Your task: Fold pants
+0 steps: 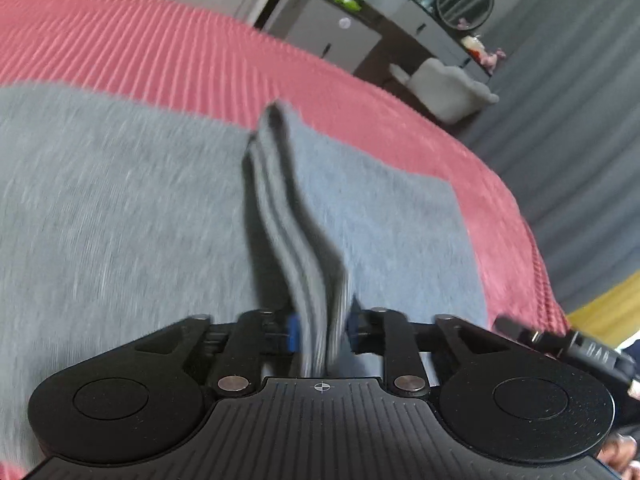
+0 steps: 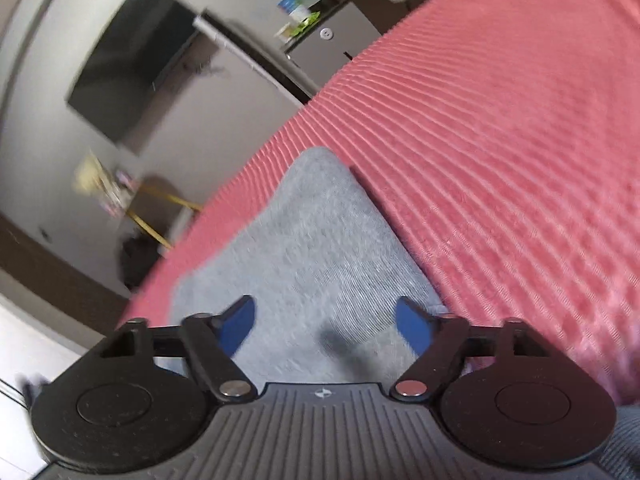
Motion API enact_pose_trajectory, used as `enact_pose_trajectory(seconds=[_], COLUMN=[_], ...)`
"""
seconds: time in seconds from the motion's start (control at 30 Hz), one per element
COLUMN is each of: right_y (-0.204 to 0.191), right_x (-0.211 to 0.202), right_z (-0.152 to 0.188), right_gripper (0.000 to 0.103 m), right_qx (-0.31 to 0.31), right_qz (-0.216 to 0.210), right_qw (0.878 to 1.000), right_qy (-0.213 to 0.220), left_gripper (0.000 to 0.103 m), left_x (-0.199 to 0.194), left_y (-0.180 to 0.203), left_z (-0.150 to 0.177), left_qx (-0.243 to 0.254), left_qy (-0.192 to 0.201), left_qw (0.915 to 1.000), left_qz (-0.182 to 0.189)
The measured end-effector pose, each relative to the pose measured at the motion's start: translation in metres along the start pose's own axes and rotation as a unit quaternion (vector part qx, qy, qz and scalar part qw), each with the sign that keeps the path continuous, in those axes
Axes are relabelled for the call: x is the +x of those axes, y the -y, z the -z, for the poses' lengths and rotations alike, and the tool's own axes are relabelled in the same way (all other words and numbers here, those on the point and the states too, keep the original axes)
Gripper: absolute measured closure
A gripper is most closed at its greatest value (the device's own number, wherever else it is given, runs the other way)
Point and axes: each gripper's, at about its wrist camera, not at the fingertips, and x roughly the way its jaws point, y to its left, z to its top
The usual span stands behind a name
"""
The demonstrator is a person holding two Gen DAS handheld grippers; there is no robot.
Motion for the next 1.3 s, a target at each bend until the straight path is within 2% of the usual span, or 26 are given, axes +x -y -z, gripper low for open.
enact_pose_trajectory(seconds=[0.03, 0.07, 0.1, 0.13, 0.33, 0.4, 0.53, 0.6, 0.67, 0.73, 0.87, 0.93, 1.0, 1.13, 1.2, 1.23, 1.27, 1.3], right_y=[-0.005, -0.009, -0.013, -0.016, -0.047, -0.058, -0.082, -0.084, -0.079, -0.075, -0.065, -0.051, -0.034, -0.013, -0.016, -0.018, -0.02, -0.021], right_x=[0.003, 0.005, 0.007, 0.011, 0.057, 0.078, 0.112, 0.123, 0.126, 0.112, 0.077, 0.051, 0.029, 0.013, 0.017, 0.018, 0.019, 0.02], right_z=[0.001, 0.001, 0.002, 0.002, -0.014, -0.03, -0.067, -0.081, -0.085, -0.075, -0.034, -0.016, -0.006, -0.01, -0.012, -0.01, -0.008, -0.006], right_gripper=[0.06, 0.064, 0.072, 0.076, 0.079, 0.08, 0.08, 0.08, 0.079, 0.079, 0.077, 0.076, 0.073, 0.071, 0.064, 0.061, 0.06, 0.059], right_qx=[-0.013, -0.025, -0.037, -0.049, -0.139, -0.163, -0.196, -0.192, -0.166, -0.15, -0.144, -0.122, -0.086, -0.006, -0.01, -0.013, -0.018, -0.022], right_qz=[0.011, 0.025, 0.04, 0.049, 0.096, 0.112, 0.144, 0.149, 0.147, 0.139, 0.115, 0.101, 0.087, 0.056, 0.053, 0.054, 0.055, 0.056], right_qw=[1.0, 0.999, 0.998, 0.997, 0.985, 0.98, 0.97, 0.97, 0.975, 0.979, 0.982, 0.987, 0.992, 0.998, 0.998, 0.998, 0.998, 0.998], right_qy=[-0.007, -0.013, -0.017, -0.021, -0.031, -0.025, 0.002, 0.007, 0.0, -0.008, -0.037, -0.038, -0.027, -0.021, -0.02, -0.019, -0.019, -0.02], left_gripper=[0.062, 0.057, 0.057, 0.057, 0.063, 0.069, 0.067, 0.051, 0.042, 0.041, 0.049, 0.062, 0.08, 0.084, 0.083, 0.082, 0.081, 0.081], left_x=[0.002, 0.004, 0.006, 0.009, 0.015, 0.015, 0.019, 0.021, 0.026, 0.03, 0.036, 0.042, 0.05, 0.043, 0.042, 0.043, 0.047, 0.05], left_y=[0.002, 0.0, -0.003, -0.009, -0.038, -0.048, -0.051, -0.053, -0.059, -0.064, -0.068, -0.069, -0.066, -0.052, -0.046, -0.045, -0.043, -0.044], left_z=[-0.003, -0.005, -0.005, -0.007, -0.024, -0.025, -0.025, -0.025, -0.027, -0.03, -0.034, -0.034, -0.034, -0.032, -0.032, -0.032, -0.033, -0.033], left_qx=[0.004, -0.003, -0.016, -0.037, -0.088, -0.102, -0.091, -0.1, -0.117, -0.134, -0.15, -0.15, -0.145, -0.106, -0.094, -0.093, -0.093, -0.095], left_qy=[0.01, 0.014, 0.014, 0.012, 0.018, 0.017, 0.01, 0.0, -0.011, -0.017, -0.016, -0.032, -0.049, -0.03, -0.024, -0.021, -0.02, -0.021], left_qw=[0.9999, 0.9999, 0.9997, 0.999, 0.9945, 0.9927, 0.993, 0.9909, 0.9864, 0.9827, 0.9772, 0.9758, 0.9749, 0.9826, 0.9862, 0.9887, 0.9908, 0.9909], left_qz=[0.003, 0.005, 0.009, 0.02, 0.054, 0.061, 0.075, 0.091, 0.115, 0.127, 0.15, 0.157, 0.161, 0.149, 0.134, 0.116, 0.095, 0.093])
